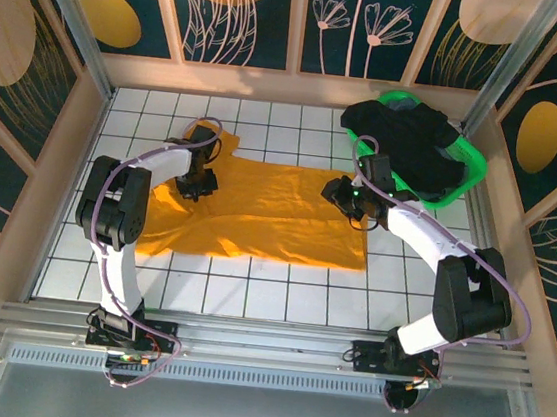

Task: Fold and stack the t-shirts

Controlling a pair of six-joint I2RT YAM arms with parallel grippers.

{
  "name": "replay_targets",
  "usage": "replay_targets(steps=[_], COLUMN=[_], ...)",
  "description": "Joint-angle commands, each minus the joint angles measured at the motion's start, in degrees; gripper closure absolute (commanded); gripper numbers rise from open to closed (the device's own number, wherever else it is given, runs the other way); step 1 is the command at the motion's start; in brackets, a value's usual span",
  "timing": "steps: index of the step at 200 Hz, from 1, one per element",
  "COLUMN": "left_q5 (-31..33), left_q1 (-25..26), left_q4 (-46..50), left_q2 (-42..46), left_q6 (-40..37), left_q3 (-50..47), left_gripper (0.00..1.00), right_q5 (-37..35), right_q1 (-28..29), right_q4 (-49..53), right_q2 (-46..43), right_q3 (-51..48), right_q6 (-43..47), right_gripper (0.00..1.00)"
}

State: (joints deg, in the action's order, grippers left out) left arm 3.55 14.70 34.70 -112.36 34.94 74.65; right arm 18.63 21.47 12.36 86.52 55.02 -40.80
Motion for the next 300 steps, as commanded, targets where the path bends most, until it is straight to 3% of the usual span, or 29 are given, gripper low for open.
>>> replay_targets(steps=[1,36,141,162,300], left_q5=[0.05,-0.39,0.34,-0.45,-2.54], left_q1=[0.66,0.86,1.81,1.91,4.35], left_q4=[1.31,1.72,2.8,2.53,0.66], left_q2=[1.18,1.79,4.9,5.03,7.27], left_q6=[-0.84,-0.81,-0.09,-0.37,-2.77], left_q3=[0.98,1.03,0.06,-0.54,-1.9], left_gripper=[0.8,0.88,0.93,1.0,1.0], right_q5=[1.14,1.25,1.23,1.23,1.22], right_q1=[0.46,0.53,0.61,0.65,0.62], right_q4=[-0.76,-0.76,-0.85,-0.69,0.3], right_q2=[1.28,1.86,2.43,2.88,4.04], right_q3=[1.73,2.03,2.24,2.66,3.13], right_q6=[0.07,0.09,-0.05,-0.06,0.23], right_gripper=[0.64,0.64,0.64,0.64,0.65])
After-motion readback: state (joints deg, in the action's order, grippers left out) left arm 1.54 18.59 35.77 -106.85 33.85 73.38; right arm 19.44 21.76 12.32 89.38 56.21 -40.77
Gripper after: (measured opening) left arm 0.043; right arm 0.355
